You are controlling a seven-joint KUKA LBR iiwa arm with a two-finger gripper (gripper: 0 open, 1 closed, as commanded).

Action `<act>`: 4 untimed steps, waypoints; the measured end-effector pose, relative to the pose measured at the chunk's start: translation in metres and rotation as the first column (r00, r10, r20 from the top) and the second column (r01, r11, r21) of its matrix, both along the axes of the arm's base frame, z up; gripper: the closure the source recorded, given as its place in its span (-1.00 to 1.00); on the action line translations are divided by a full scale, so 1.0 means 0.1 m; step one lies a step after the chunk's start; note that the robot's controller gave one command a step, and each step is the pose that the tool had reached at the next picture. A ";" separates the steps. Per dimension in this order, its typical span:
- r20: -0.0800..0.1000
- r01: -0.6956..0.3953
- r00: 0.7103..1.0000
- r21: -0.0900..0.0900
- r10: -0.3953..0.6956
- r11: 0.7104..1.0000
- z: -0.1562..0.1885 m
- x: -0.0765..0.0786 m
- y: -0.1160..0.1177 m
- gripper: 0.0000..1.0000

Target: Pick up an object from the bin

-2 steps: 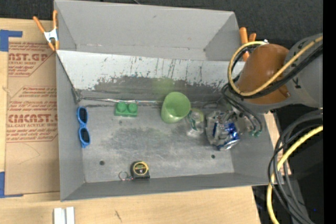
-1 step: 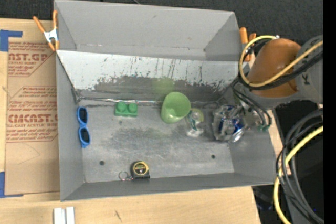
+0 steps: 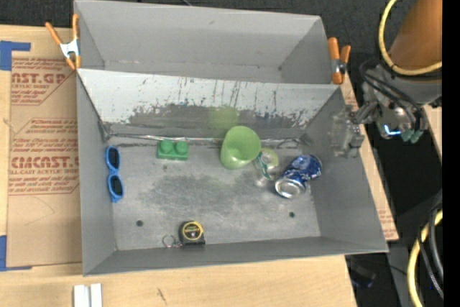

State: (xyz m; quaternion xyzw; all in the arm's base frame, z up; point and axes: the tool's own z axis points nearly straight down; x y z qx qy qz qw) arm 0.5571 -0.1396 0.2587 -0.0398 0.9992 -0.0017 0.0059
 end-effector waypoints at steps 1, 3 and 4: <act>-0.018 -0.031 0.999 0.006 0.031 0.999 -1.00 -0.18 0.14 1.00; -0.017 0.096 0.995 0.005 -0.096 0.995 -1.93 -0.04 0.01 -1.00; -0.011 0.095 0.995 0.004 -0.095 0.995 -1.89 -0.02 0.01 1.00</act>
Offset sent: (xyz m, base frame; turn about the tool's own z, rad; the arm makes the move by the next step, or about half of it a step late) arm -0.0161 0.0124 -0.0953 -0.0307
